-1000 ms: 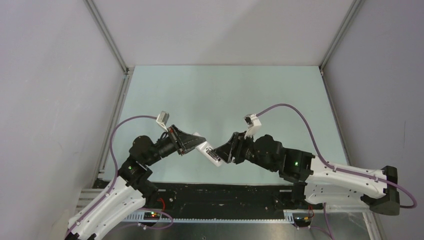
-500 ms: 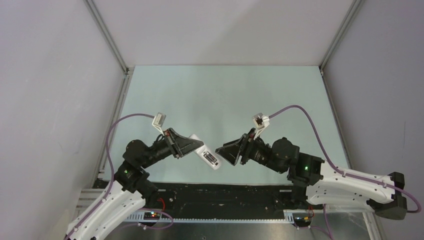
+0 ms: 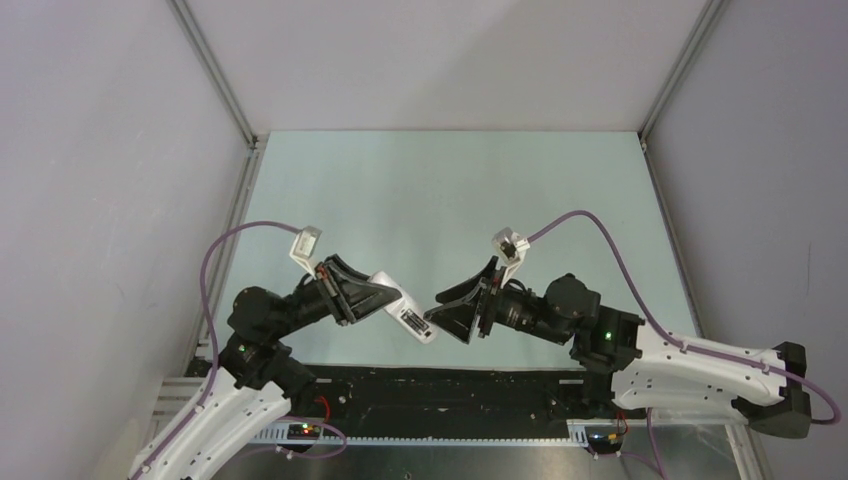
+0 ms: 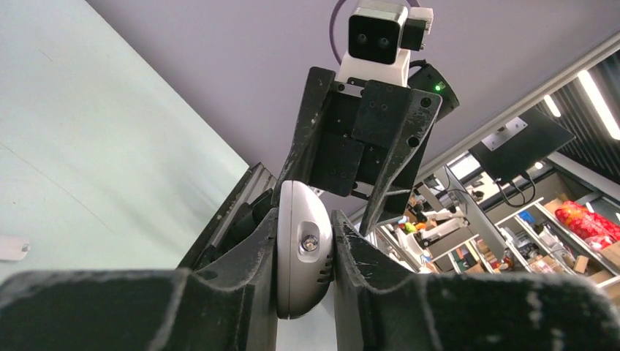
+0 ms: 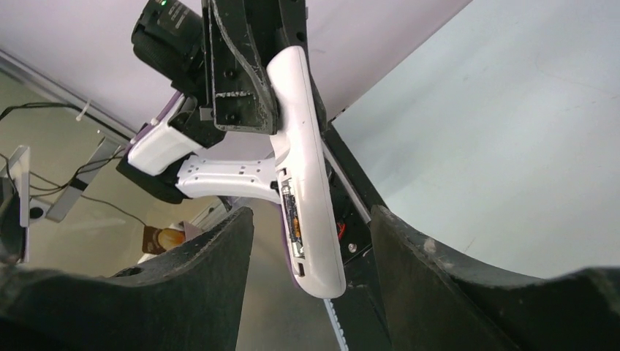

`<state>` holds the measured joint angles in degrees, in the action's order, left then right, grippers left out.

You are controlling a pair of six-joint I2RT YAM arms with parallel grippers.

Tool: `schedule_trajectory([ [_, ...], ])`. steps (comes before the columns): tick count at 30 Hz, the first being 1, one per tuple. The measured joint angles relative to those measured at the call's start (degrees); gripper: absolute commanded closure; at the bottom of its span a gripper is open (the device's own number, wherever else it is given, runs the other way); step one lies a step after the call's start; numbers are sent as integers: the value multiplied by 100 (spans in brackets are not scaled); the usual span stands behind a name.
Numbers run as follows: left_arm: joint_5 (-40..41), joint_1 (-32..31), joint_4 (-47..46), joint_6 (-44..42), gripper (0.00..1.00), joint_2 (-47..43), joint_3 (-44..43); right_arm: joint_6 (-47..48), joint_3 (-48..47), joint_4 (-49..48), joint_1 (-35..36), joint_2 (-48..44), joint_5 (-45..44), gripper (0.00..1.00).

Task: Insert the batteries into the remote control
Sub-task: Load the battery into the remote control.

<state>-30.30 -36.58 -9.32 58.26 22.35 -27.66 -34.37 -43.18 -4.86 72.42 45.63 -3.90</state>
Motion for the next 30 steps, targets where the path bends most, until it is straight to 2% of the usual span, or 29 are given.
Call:
schedule_trajectory([
  [5,-107,0,-59,-33,100,20,-2,61,4,-151,0,210,337,31],
  [10,-177,0,-92,-33,100,55,-2,57,11,-356,-2,450,549,33],
  [19,-221,0,-168,-31,100,87,-2,28,13,-544,-2,673,723,51],
  [30,-291,0,-221,-28,100,92,-2,-13,20,-619,-13,708,739,66],
])
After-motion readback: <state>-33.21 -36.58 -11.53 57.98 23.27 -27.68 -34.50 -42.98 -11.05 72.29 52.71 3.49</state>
